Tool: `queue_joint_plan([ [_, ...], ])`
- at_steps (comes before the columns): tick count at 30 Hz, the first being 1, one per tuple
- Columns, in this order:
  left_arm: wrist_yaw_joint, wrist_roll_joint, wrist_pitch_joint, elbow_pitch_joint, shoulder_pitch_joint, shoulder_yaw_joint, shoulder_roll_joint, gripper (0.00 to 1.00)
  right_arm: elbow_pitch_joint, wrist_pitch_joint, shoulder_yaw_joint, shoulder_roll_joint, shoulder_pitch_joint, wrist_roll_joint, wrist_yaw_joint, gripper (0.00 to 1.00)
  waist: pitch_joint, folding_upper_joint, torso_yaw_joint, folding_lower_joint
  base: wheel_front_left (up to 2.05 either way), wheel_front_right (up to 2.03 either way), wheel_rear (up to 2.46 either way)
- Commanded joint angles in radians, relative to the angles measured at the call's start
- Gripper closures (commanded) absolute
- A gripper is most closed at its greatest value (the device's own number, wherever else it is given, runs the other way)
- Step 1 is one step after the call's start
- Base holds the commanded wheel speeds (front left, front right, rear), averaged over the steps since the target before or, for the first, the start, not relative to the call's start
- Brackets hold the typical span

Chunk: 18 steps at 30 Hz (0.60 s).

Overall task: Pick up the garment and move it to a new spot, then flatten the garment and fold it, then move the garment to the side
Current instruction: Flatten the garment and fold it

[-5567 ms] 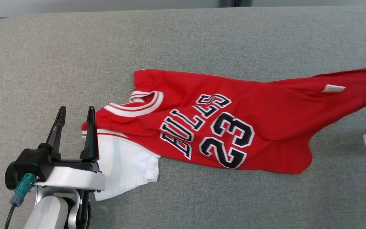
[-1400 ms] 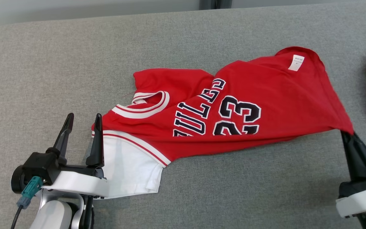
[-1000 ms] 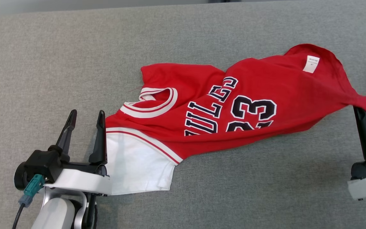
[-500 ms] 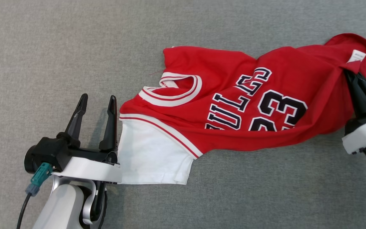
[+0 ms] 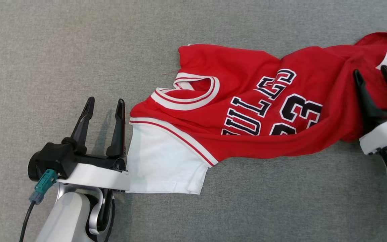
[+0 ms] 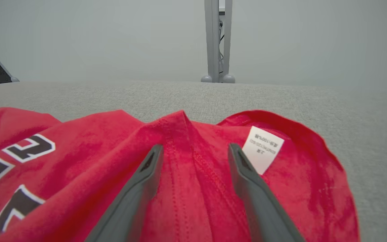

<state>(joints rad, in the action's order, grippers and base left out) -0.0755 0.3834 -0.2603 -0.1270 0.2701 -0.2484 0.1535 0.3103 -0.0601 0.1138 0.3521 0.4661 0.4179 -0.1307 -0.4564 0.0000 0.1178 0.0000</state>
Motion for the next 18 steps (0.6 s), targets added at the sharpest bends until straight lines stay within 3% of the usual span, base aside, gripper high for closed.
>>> queue_joint_plan([
  [1,0.001,-0.006,-0.005,-0.001,0.001,0.006,0.005,0.0,-0.002,-0.016,-0.008,-0.004,-0.028,0.004,0.0,0.0,0.01,0.0,-0.011,0.0,0.0,0.0,0.0],
  [8,-0.007,-0.009,-0.005,-0.004,-0.022,0.018,0.014,0.0,-0.106,-0.084,-0.115,-0.054,-0.186,-0.023,0.0,0.0,0.052,0.0,-0.054,0.0,0.0,0.0,0.0],
  [18,-0.019,-0.003,-0.002,-0.005,-0.075,0.027,0.032,0.0,-0.3,-0.06,-0.171,-0.158,-0.353,-0.114,0.0,0.0,0.137,0.0,-0.083,0.0,0.0,0.0,0.0],
])
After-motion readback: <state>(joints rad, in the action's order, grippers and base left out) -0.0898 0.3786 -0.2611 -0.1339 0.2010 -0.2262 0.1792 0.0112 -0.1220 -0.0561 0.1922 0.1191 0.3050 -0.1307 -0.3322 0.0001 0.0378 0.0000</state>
